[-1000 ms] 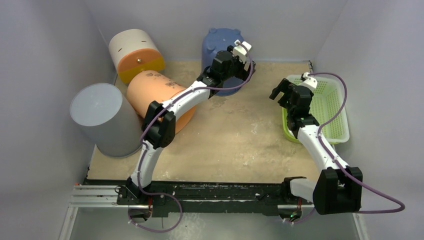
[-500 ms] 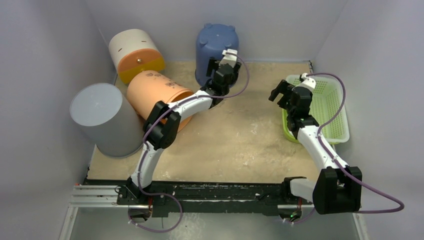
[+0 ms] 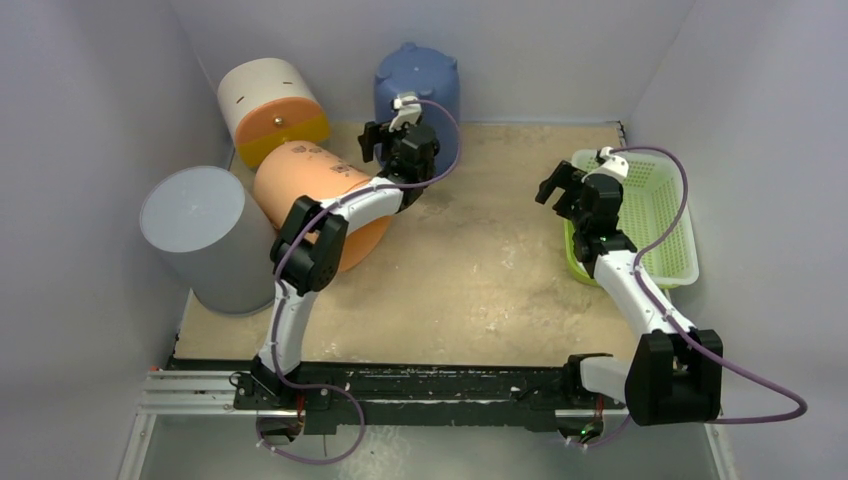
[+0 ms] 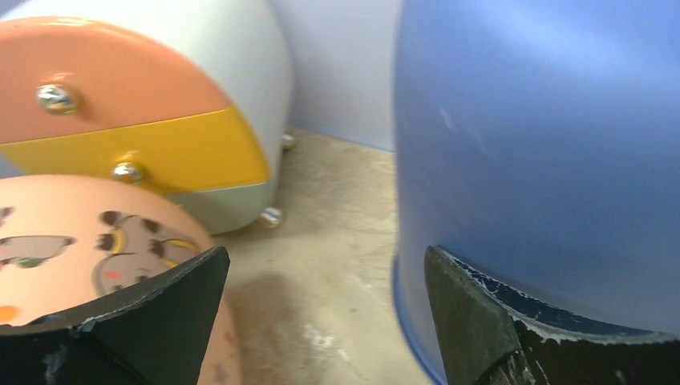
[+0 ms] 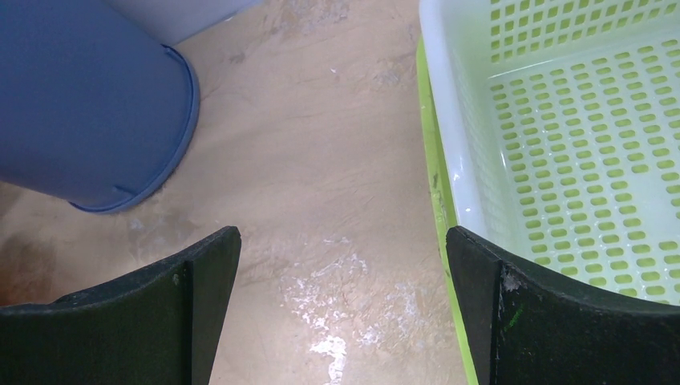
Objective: Turn the large container upside down
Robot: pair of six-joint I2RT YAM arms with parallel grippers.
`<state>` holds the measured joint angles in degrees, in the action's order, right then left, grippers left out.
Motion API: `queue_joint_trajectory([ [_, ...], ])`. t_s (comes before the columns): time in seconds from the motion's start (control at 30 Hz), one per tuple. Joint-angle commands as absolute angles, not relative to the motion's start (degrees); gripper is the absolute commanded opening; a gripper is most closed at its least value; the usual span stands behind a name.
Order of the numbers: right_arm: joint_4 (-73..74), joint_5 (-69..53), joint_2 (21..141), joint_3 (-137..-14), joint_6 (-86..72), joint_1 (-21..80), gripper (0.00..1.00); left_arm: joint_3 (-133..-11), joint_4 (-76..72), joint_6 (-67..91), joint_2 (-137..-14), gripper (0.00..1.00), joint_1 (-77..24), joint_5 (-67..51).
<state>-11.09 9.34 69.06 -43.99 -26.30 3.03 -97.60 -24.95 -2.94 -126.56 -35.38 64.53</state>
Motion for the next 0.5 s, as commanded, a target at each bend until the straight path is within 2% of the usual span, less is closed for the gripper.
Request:
queue_joint_trajectory([
  [0.0,-13.79,7.82,69.66,-44.34,-25.56,2.83,1.00,-95.54,-29.73,-6.19,-119.78,0.89,-34.22,71.30],
  [0.27,-15.71,1.41,71.06,-43.90,-23.39,3.84,1.00,-88.22,-29.72,-6.74,-110.85,0.89,-33.49,70.73],
  [0.37,-15.15,2.27,69.61,-43.55,-22.87,8.76,1.00,-87.59,-21.65,-4.87,-104.86,0.89,-34.89,63.98],
  [0.47,-15.17,3.91,68.11,-43.77,-23.27,16.25,1.00,-89.87,-9.39,-1.80,-99.75,0.89,-35.87,51.42],
])
